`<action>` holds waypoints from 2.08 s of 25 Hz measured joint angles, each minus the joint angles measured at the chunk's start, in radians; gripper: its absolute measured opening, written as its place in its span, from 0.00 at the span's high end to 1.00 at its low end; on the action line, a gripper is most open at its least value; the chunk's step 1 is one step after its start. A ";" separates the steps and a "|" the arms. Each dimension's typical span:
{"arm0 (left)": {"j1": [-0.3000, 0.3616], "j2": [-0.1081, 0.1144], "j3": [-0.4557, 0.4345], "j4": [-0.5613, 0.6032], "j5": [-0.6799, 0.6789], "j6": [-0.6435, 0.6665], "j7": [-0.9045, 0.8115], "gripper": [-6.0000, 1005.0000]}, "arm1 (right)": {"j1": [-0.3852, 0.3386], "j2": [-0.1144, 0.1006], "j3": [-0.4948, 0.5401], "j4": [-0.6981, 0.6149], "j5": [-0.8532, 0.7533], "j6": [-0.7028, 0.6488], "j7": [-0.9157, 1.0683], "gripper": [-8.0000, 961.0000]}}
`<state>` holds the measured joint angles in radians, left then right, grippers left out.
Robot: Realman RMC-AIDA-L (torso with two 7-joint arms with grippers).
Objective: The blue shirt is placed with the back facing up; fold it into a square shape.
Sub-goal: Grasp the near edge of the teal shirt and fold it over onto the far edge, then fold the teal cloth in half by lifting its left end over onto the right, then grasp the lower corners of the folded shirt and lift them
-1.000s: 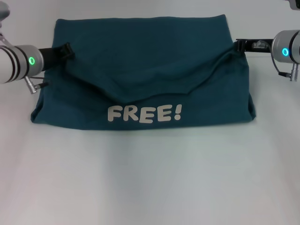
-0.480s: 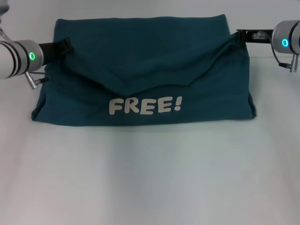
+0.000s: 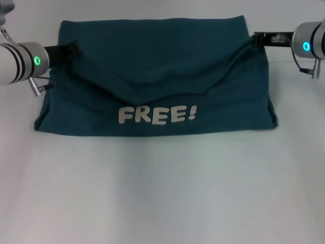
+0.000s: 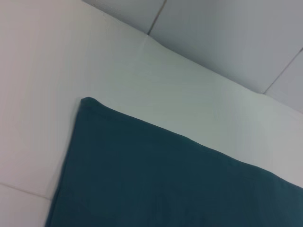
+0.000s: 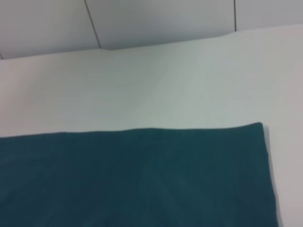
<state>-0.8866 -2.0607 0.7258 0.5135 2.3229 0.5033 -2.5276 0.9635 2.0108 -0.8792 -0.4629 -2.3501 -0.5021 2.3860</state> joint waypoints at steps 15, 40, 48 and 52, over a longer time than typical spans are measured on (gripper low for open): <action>0.054 -0.001 -0.021 0.032 -0.034 0.020 -0.046 0.76 | -0.041 -0.014 0.006 0.006 -0.027 -0.060 0.003 0.72; 0.391 -0.022 -0.033 0.242 -0.210 0.393 0.247 0.46 | -0.472 -0.016 0.213 -0.157 0.423 -0.841 -0.266 0.46; 0.379 -0.028 -0.032 0.200 -0.210 0.337 0.362 0.46 | -0.474 -0.022 0.217 -0.130 0.424 -0.852 -0.287 0.47; 0.379 -0.028 -0.029 0.183 -0.207 0.320 0.367 0.46 | -0.475 -0.023 0.218 -0.129 0.426 -0.852 -0.287 0.47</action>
<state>-0.5073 -2.0887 0.6968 0.6960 2.1164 0.8228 -2.1604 0.4888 1.9882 -0.6612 -0.5921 -1.9241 -1.3544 2.0986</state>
